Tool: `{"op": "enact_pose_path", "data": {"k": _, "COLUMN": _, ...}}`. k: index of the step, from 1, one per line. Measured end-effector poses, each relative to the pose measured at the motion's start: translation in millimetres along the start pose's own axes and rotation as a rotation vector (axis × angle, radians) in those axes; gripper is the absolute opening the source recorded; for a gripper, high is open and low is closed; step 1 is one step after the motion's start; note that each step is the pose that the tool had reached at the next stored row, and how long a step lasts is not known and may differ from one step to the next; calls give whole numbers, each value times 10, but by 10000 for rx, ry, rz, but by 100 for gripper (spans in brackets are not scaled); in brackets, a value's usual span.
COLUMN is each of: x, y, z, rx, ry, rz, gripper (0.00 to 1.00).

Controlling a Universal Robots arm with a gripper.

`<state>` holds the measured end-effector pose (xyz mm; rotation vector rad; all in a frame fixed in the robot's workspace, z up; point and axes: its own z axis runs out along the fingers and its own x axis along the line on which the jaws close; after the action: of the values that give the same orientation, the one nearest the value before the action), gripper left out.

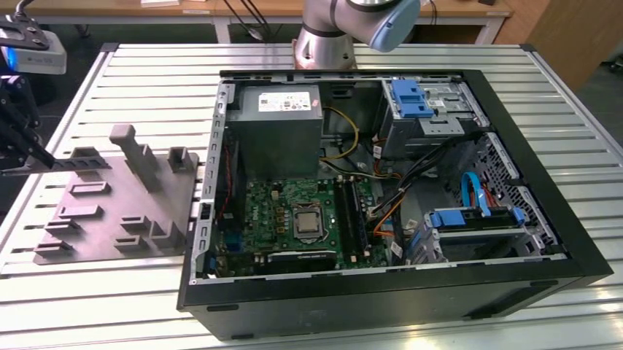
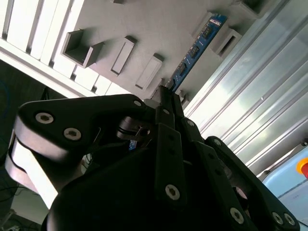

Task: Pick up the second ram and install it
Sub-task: 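Pick up the second ram and move it above second insertion slot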

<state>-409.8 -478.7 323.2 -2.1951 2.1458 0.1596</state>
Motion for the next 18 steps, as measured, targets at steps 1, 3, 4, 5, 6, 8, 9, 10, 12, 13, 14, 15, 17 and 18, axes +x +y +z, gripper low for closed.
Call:
{"op": "enact_pose_path", "data": {"k": 1, "x": -1, "y": 0, "z": -12, "rx": 0, "ry": -8, "rz": 0, "gripper": 14}}
{"op": "enact_pose_path", "data": {"k": 3, "x": -4, "y": 1, "z": -33, "rx": 0, "ry": -27, "rz": -1, "gripper": 14}}
{"op": "enact_pose_path", "data": {"k": 4, "x": -4, "y": 1, "z": -40, "rx": 2, "ry": -38, "rz": -1, "gripper": 14}}
{"op": "enact_pose_path", "data": {"k": 5, "x": -6, "y": 1, "z": -48, "rx": 2, "ry": -47, "rz": -1, "gripper": 14}}
{"op": "enact_pose_path", "data": {"k": 6, "x": -7, "y": 1, "z": -57, "rx": 1, "ry": -54, "rz": -2, "gripper": 14}}
{"op": "enact_pose_path", "data": {"k": 8, "x": -9, "y": 2, "z": -74, "rx": 1, "ry": -70, "rz": -2, "gripper": 14}}
{"op": "enact_pose_path", "data": {"k": 9, "x": -10, "y": 2, "z": -83, "rx": 2, "ry": -79, "rz": -2, "gripper": 14}}
{"op": "enact_pose_path", "data": {"k": 10, "x": -11, "y": 2, "z": -92, "rx": 1, "ry": -87, "rz": -2, "gripper": 14}}
{"op": "enact_pose_path", "data": {"k": 12, "x": -13, "y": 2, "z": -111, "rx": 2, "ry": -104, "rz": -3, "gripper": 14}}
{"op": "enact_pose_path", "data": {"k": 13, "x": -14, "y": 3, "z": -120, "rx": 3, "ry": -114, "rz": -3, "gripper": 14}}
{"op": "enact_pose_path", "data": {"k": 14, "x": -16, "y": 3, "z": -130, "rx": 2, "ry": -122, "rz": -3, "gripper": 14}}
{"op": "enact_pose_path", "data": {"k": 15, "x": -17, "y": 3, "z": -141, "rx": 2, "ry": -131, "rz": -4, "gripper": 14}}
{"op": "enact_pose_path", "data": {"k": 17, "x": -20, "y": 4, "z": -162, "rx": 3, "ry": -152, "rz": -4, "gripper": 14}}
{"op": "enact_pose_path", "data": {"k": 18, "x": -21, "y": 4, "z": -175, "rx": 3, "ry": -162, "rz": -5, "gripper": 14}}
